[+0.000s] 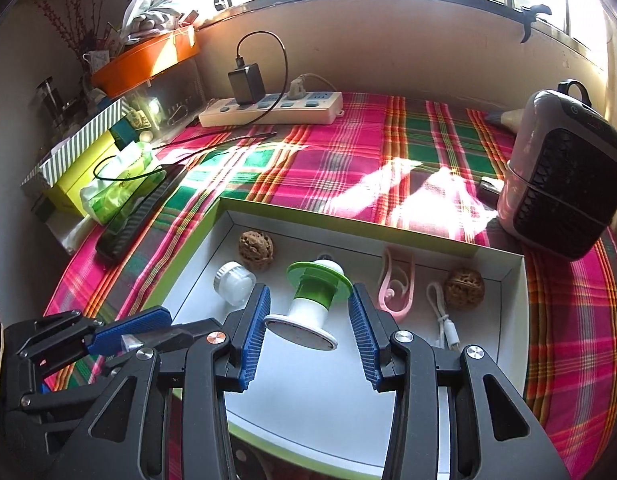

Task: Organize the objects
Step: 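Carry the green-white spool over the box with the right gripper while the left holds the black item, then lower the spool into the box and open the right gripper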

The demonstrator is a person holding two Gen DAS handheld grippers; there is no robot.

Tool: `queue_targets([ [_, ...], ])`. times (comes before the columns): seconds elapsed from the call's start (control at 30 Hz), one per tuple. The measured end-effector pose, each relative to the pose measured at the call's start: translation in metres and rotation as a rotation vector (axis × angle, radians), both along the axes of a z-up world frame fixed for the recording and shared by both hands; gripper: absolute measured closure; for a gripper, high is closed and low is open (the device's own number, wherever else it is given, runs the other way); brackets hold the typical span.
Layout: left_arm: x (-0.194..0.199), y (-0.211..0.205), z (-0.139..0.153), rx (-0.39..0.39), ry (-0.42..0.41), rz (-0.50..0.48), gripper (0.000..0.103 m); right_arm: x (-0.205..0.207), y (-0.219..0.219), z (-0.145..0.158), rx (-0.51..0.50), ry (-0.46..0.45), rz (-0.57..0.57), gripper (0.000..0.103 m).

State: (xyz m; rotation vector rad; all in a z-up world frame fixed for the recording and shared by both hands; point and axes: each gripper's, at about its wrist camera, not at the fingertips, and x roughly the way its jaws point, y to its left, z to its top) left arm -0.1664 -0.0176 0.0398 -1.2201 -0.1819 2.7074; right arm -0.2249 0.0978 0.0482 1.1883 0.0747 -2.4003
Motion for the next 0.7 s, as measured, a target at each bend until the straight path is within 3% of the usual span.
queue_targets([
  [0.7, -0.014, 0.006, -0.015, -0.029, -0.030, -0.006, 0.083, -0.023, -0.018, -0.021, 0.015, -0.076, 0.040, 0.060],
])
